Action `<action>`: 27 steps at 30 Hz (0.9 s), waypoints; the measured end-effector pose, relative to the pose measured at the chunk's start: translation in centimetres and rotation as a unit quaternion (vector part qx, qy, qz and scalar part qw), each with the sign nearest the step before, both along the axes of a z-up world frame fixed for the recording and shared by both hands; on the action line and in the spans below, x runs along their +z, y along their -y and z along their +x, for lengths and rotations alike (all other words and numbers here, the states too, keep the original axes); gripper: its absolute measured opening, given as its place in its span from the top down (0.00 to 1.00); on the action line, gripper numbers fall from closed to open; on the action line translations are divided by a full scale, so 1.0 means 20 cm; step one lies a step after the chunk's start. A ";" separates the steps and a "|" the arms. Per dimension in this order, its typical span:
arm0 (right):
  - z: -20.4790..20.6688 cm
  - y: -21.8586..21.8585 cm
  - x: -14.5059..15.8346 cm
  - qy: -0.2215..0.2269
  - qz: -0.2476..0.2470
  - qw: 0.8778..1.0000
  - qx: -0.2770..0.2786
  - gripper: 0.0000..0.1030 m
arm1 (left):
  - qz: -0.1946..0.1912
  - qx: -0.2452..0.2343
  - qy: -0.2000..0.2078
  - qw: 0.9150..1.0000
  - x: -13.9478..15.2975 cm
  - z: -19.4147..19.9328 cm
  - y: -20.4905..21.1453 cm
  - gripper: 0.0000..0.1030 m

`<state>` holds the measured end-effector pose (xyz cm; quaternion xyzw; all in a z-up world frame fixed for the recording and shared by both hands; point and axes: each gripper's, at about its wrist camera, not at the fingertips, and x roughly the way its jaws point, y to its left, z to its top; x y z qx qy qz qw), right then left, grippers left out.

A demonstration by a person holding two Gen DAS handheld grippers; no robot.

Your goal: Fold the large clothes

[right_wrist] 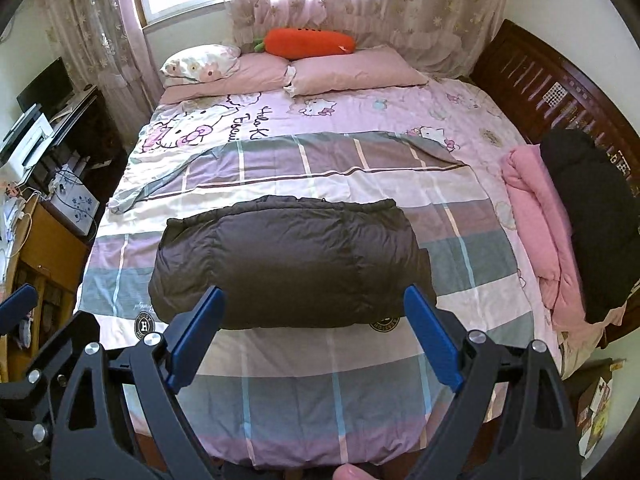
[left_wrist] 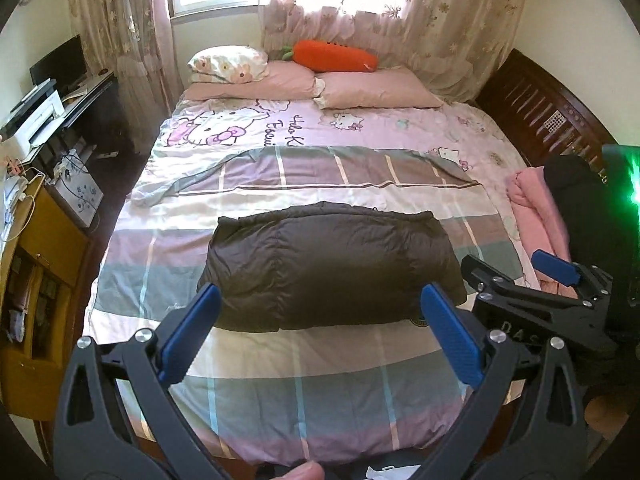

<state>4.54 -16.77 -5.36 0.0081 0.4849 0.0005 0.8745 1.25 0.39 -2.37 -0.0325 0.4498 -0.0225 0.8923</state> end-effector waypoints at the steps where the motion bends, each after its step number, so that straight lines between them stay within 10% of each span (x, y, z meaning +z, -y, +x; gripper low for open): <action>1: 0.00 0.00 0.00 0.000 0.001 1.000 -0.001 0.12 | -0.001 0.000 0.001 1.000 0.01 0.00 0.00 0.02; 27: 0.05 -0.03 0.00 -0.002 -0.007 1.000 -0.012 0.12 | -0.004 -0.008 0.002 1.000 0.01 0.08 -0.01 0.02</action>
